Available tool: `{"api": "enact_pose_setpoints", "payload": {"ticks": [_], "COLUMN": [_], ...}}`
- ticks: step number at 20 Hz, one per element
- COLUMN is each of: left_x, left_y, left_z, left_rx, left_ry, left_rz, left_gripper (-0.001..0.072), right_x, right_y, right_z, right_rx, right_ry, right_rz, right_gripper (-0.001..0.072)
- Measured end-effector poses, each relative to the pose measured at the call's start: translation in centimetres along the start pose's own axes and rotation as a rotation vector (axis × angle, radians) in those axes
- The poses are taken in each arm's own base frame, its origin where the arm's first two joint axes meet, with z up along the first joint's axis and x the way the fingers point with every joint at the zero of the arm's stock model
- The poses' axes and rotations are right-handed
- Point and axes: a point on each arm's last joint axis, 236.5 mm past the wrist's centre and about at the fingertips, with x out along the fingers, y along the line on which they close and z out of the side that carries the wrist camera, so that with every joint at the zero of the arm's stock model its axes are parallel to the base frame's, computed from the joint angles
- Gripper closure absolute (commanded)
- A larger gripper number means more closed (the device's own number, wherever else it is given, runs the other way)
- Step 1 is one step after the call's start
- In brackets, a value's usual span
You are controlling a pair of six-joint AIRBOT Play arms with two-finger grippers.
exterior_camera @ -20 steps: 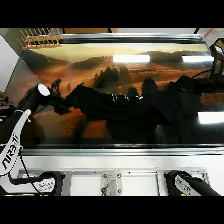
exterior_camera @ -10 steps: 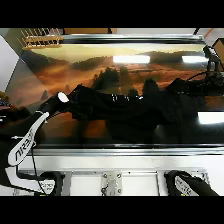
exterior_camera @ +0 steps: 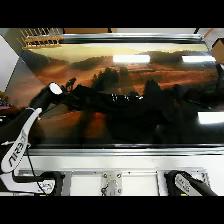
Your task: Fold the clothes and pants, and hang the long-sleeved shirts on hangers.
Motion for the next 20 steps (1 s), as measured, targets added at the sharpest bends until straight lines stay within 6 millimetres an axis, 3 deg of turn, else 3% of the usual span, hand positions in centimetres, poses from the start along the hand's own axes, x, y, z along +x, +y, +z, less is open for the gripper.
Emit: {"api": "enact_pose_setpoints", "payload": {"ticks": [3,6,11,15,18,19,20], "left_x": [-3.0,-4.6,-5.4,-5.5,-5.5,-5.5,-5.5], "left_y": [-0.8,-1.4,-1.7,-1.7,-1.7,-1.7,-1.7], "left_z": [0.7,1.0,1.1,1.2,1.2,1.2,1.2], "left_rx": [0.024,0.039,0.048,0.050,0.050,0.049,0.049], "left_ry": [-0.055,-0.091,-0.109,-0.114,-0.116,-0.116,-0.117], "left_rz": [-0.014,-0.022,-0.025,-0.026,-0.026,-0.026,-0.026], "left_gripper": [0.0702,0.0702,0.0702,0.0702,0.0702,0.0702,0.0702], "right_x": [3.6,7.6,13.9,16.8,17.9,18.1,18.2], "right_y": [-5.9,-7.7,-5.8,-2.8,-1.5,-1.1,-0.9], "right_z": [-0.9,-1.2,-0.8,-0.2,0.2,0.5,0.8], "right_rx": [0.162,0.227,0.231,0.186,0.153,0.147,0.140], "right_ry": [0.047,0.081,0.127,0.133,0.117,0.108,0.098], "right_rz": [-0.042,0.005,0.141,0.209,0.217,0.219,0.221], "right_gripper": [0.0055,0.0055,0.0055,0.0060,0.0458,0.0643,0.0699]}}
